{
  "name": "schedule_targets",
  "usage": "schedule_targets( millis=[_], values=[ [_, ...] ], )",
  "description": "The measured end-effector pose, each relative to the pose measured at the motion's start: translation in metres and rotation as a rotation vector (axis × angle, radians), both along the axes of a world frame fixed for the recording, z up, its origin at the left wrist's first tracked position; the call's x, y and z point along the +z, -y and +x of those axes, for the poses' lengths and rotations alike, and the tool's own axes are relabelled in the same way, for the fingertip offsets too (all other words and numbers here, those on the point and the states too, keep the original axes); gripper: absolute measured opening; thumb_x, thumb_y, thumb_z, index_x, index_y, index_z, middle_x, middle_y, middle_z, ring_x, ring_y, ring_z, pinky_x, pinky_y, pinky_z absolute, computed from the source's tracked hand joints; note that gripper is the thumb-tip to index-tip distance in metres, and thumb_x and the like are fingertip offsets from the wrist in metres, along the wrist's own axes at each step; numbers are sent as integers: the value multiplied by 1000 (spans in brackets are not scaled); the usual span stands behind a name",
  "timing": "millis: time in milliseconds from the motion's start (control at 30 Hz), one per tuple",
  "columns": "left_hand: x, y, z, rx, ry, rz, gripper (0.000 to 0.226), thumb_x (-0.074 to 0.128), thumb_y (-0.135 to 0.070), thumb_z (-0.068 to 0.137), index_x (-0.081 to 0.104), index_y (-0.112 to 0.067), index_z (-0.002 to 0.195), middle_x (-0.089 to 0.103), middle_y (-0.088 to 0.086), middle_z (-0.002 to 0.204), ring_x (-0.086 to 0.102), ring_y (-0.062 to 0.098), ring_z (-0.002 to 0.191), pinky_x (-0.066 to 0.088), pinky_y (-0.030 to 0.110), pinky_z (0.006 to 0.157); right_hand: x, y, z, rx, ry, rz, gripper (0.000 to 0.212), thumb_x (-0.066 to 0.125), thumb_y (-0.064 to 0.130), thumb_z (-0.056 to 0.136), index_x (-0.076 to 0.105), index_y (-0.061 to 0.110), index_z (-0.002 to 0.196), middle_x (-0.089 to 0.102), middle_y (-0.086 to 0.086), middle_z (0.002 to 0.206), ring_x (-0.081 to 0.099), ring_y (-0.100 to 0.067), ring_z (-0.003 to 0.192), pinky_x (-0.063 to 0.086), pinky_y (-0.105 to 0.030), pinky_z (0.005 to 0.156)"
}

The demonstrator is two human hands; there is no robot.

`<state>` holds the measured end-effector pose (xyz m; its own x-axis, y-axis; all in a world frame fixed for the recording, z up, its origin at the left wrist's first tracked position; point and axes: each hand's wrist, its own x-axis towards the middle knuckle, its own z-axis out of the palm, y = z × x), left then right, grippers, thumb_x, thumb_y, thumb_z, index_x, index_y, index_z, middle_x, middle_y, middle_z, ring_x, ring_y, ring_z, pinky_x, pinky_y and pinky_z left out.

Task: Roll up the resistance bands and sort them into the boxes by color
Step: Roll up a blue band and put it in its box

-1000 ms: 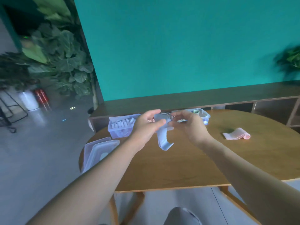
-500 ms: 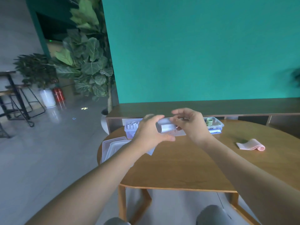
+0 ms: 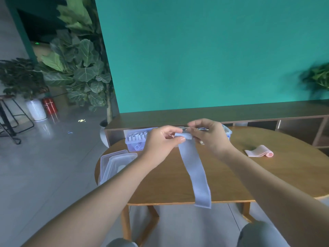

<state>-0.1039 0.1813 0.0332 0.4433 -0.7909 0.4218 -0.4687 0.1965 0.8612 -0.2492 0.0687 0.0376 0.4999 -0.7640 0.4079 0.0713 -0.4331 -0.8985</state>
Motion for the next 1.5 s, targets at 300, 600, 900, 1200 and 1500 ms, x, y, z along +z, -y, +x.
schedule_targets(
  millis=[300,600,900,1200,1500],
  values=[
    [19,3,-21,-40,-43,-15,27,80,-1,80,77,-23,96,76,1,90,66,9,78,54,26,68,11,-6,-33,122,-42,-56,14,78,17,87,78,3,92,70,10,67,54,-2,56,42,-15,60],
    [28,-2,-11,-84,10,51,19,81,-8,83,77,-24,92,78,5,90,73,20,88,56,42,92,22,-5,-38,142,-80,-63,16,81,16,84,77,2,91,58,11,50,47,-3,45,38,-12,53],
    [-46,58,20,-10,-32,167,17,77,-5,86,78,-12,101,76,-5,90,67,-5,69,44,7,59,-43,56,-4,145,-254,13,9,80,13,85,78,5,90,66,2,62,49,1,46,39,-11,52],
    [-130,125,56,87,-110,280,19,71,0,89,75,-5,107,75,6,97,63,3,65,39,6,50,-130,127,52,128,-464,109,4,79,17,87,76,14,87,75,-4,70,71,-19,65,46,-23,55],
    [-184,178,102,82,-316,336,25,76,-10,85,75,-16,109,77,7,91,62,14,64,39,26,50,-182,179,94,69,-468,179,9,76,16,89,77,9,93,72,4,64,66,-8,59,42,-22,50]
  ],
)
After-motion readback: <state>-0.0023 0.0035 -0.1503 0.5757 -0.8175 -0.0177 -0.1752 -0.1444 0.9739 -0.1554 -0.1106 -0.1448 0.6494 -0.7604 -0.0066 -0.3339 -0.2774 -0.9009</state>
